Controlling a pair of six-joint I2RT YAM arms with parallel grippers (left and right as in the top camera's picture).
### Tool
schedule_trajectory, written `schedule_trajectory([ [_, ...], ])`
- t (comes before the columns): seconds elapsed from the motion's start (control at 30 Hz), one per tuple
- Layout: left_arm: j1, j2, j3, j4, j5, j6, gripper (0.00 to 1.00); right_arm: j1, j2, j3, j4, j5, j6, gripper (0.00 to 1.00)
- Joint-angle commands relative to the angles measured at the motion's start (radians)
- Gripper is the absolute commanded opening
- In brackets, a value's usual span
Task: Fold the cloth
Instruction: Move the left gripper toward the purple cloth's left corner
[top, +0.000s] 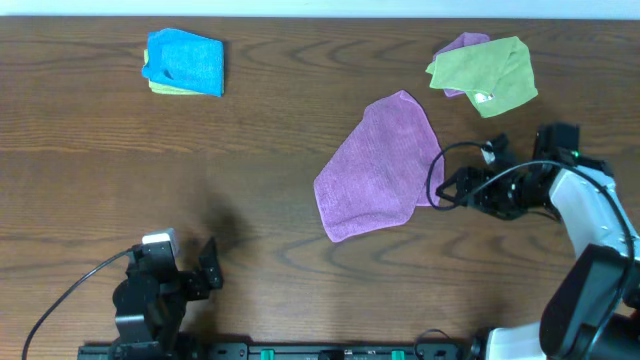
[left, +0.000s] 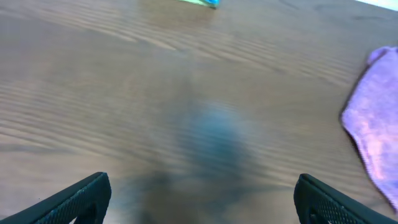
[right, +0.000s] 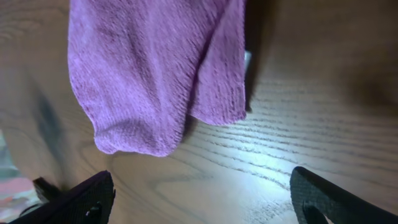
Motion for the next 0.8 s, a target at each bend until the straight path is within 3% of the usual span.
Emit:
schedule_trajectory([
  [0.0,-0.005,0.109,0.086,0.016,0.073,-0.087,0.96,-0.01,-0.014,-0.051,0.038,-0.061,0.013,0.88],
  [0.13,-0.005,0.319,0.227,0.009,0.123,-0.119,0.96,-0.01,-0.014,-0.103,0.137,-0.063,0.073,0.84],
  [0.33,-0.005,0.66,0.474,0.007,0.405,-0.138,0.96,-0.01,-0.013,-0.171,0.308,-0.098,0.14,0.83],
  [0.43,-0.005,0.779,0.534,0.023,0.443,-0.154,0.95,-0.01,-0.008,-0.193,0.365,-0.098,0.178,0.8],
  [0.67,-0.005,0.956,0.538,0.056,0.481,-0.525,0.96,-0.01,-0.008,-0.227,0.453,-0.094,0.229,0.76],
  [0.77,-0.005,1.019,0.538,0.068,0.483,-0.61,0.96,-0.009,-0.008,-0.244,0.5,-0.08,0.262,0.75],
])
